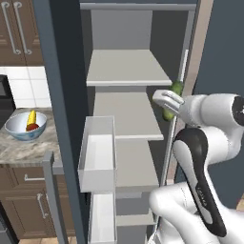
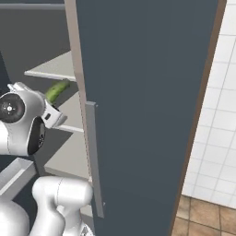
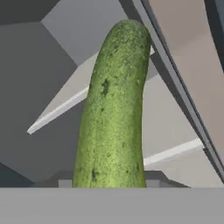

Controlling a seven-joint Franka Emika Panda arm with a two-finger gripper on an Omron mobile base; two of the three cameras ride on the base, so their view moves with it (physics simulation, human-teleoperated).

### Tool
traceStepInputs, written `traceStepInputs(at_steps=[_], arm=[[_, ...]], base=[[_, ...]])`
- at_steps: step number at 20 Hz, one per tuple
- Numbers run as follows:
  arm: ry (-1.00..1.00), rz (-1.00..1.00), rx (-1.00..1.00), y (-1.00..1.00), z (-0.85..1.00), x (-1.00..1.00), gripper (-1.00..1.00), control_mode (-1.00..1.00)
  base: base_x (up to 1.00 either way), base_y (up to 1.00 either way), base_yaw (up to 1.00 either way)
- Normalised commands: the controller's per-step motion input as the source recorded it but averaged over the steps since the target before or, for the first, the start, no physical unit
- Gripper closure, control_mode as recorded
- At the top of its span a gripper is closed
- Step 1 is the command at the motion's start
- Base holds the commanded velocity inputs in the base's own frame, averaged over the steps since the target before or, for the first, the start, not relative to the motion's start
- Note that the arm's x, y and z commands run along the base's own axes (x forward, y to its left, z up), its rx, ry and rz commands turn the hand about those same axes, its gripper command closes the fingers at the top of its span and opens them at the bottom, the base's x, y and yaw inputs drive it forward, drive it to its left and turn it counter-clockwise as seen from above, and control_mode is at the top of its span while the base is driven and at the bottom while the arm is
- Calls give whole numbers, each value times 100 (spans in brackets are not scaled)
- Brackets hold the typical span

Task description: Take the corn, cucumber, and mango from the freezer and place them in the bowl on the counter.

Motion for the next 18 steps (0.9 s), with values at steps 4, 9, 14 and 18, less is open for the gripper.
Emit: traceStepInputs(at_steps=[4,9,14,18], arm=[[14,1,14,-14,-100,-100,100,-100],[0,0,0,0,0,0,100,100],[0,0,0,0,0,0,100,100],[0,0,0,0,0,0,100,100]], base=[[0,0,0],[-100,-3,27],[-100,-15,46],[-88,-19,67]])
